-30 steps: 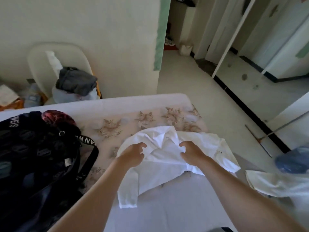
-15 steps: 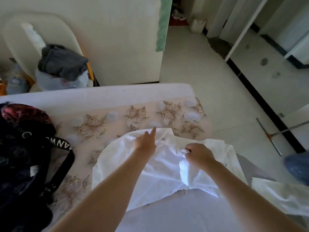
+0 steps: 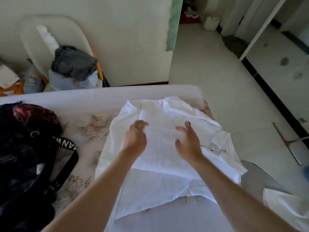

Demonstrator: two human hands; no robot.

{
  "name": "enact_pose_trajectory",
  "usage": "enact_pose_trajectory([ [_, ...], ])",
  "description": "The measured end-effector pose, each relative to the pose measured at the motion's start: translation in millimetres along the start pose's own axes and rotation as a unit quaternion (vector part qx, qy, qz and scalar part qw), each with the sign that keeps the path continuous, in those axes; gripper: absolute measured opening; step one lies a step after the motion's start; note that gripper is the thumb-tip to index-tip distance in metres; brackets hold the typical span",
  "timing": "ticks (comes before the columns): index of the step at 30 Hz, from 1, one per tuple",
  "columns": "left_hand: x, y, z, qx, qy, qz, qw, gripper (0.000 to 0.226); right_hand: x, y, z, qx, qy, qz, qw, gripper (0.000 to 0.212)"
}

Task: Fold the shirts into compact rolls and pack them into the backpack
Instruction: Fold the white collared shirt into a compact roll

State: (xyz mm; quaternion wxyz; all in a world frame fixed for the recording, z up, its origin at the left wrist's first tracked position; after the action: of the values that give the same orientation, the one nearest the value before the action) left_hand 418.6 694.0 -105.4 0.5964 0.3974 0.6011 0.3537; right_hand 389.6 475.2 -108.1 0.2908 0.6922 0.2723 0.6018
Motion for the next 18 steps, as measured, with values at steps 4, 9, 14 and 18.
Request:
enact_pose_trajectory([
  [4,3.7,-64.6,-55.2,0.17,-0.114,0.162,0.965,0.059,-26.9,-37.6,-78.2,-0.038,-0.061,-0.117,0.991,0.047],
  [9,42.8,-66.1,-80.0,0.236,-0.006,0.224,0.946,0.077,-48.9,-73.6,-123.9,-0.004,-0.166,-0.144,0.976,0.091],
  [14,77.1,-33.8,-105.2,0.261,0.091,0.294,0.915,0.087,-25.4,-98.2,-120.6,0.157,-0.06,-0.155,0.974,0.094],
  [18,83.4,-0.6,-142.6,0.284,0.14,0.332,0.889,0.085,-6.9,-92.9,-118.1,0.216,0.007,-0.151,0.965,0.096],
])
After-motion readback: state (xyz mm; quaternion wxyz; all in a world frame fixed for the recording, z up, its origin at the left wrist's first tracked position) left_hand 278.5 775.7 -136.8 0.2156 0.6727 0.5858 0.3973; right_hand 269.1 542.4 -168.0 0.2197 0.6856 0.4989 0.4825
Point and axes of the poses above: each hand's wrist, its own z-axis towards the middle knuckle, its own y-axis out of the back of the hand, x = y × z, the point moved 6 cm from there along z, towards the middle knuckle, and after that the axes turned 10 degrees about z, right-handed, at the moved point
